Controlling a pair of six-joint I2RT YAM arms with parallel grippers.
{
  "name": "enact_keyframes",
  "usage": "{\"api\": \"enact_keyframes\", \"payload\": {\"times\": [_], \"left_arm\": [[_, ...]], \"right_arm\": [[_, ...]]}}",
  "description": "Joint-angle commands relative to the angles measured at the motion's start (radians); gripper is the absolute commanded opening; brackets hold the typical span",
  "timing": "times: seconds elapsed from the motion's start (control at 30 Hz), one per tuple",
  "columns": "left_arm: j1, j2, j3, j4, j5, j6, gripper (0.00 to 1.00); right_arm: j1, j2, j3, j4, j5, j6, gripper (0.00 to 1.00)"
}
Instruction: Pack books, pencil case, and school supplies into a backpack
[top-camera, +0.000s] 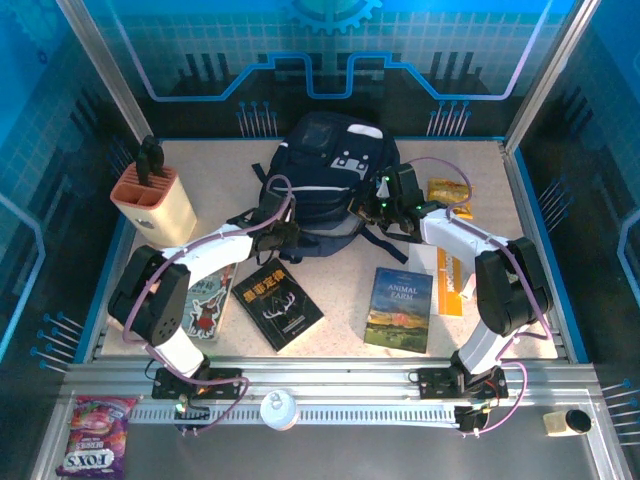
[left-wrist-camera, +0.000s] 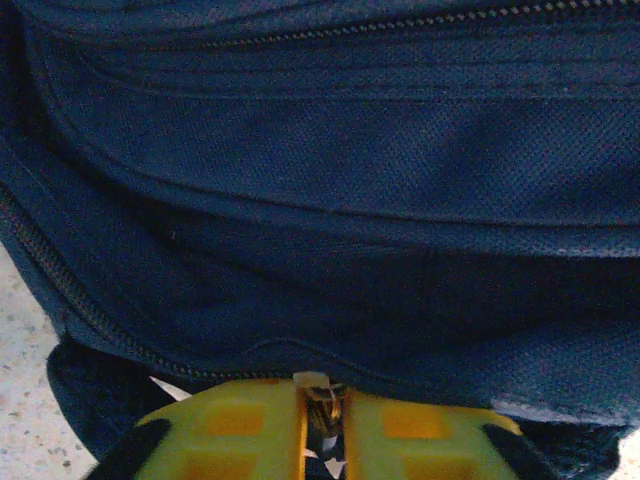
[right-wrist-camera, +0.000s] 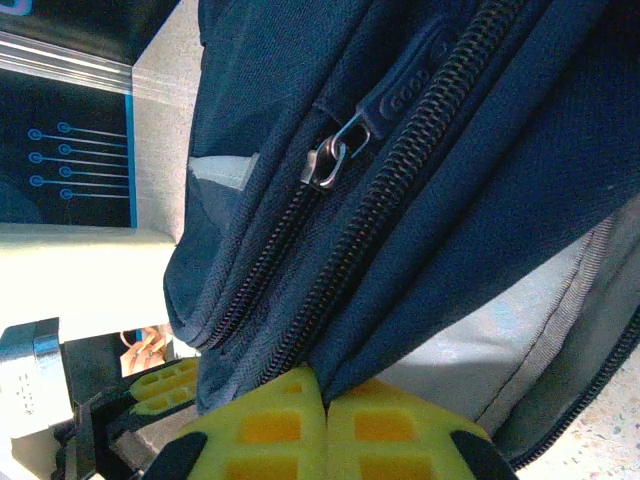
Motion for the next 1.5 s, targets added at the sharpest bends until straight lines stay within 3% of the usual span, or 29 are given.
{"api": "enact_keyframes", "payload": {"times": [0.0, 0.13, 0.37, 0.5, 0.57, 0.7, 0.83, 1.07, 1.2, 1.47], "left_arm": [[-0.003, -0.005, -0.011, 0.045, -0.037, 0.046, 0.11], [0.0, -0.033, 0.005, 0.006, 0.005, 0.046, 0.0], [0.017, -0.014, 0.125, -0.162, 0.301, -0.051, 0.0], [0.018, 0.007, 0.16, -0.192, 0.41, -0.122, 0.0], [0.018, 0.02, 0.176, -0.211, 0.443, -0.152, 0.0], [0.018, 0.042, 0.212, -0.23, 0.507, -0.213, 0.0], [0.018, 0.08, 0.242, -0.206, 0.578, -0.295, 0.0], [0.014, 0.121, 0.267, -0.243, 0.544, -0.302, 0.0], [-0.007, 0.119, 0.265, -0.28, 0.512, -0.261, 0.0], [-0.025, 0.125, 0.253, -0.308, 0.506, -0.223, 0.0]], "right_arm": [[-0.002, -0.017, 0.022, 0.032, 0.001, -0.016, 0.02], [-0.032, -0.015, 0.021, 0.029, 0.017, -0.039, 0.02], [-0.086, 0.034, 0.012, 0.066, 0.021, -0.145, 0.04], [-0.109, 0.059, 0.017, 0.052, 0.005, -0.187, 0.1], [-0.119, 0.039, 0.0, 0.048, -0.015, -0.166, 0.2], [-0.116, -0.068, -0.062, -0.028, 0.01, -0.087, 0.53], [-0.077, -0.19, -0.163, -0.09, 0.112, 0.0, 0.7], [0.027, -0.248, -0.281, -0.04, 0.155, 0.197, 0.82], [0.095, -0.192, -0.287, 0.057, 0.167, 0.327, 0.83], [0.144, -0.04, -0.191, 0.043, 0.246, 0.445, 0.82]]}}
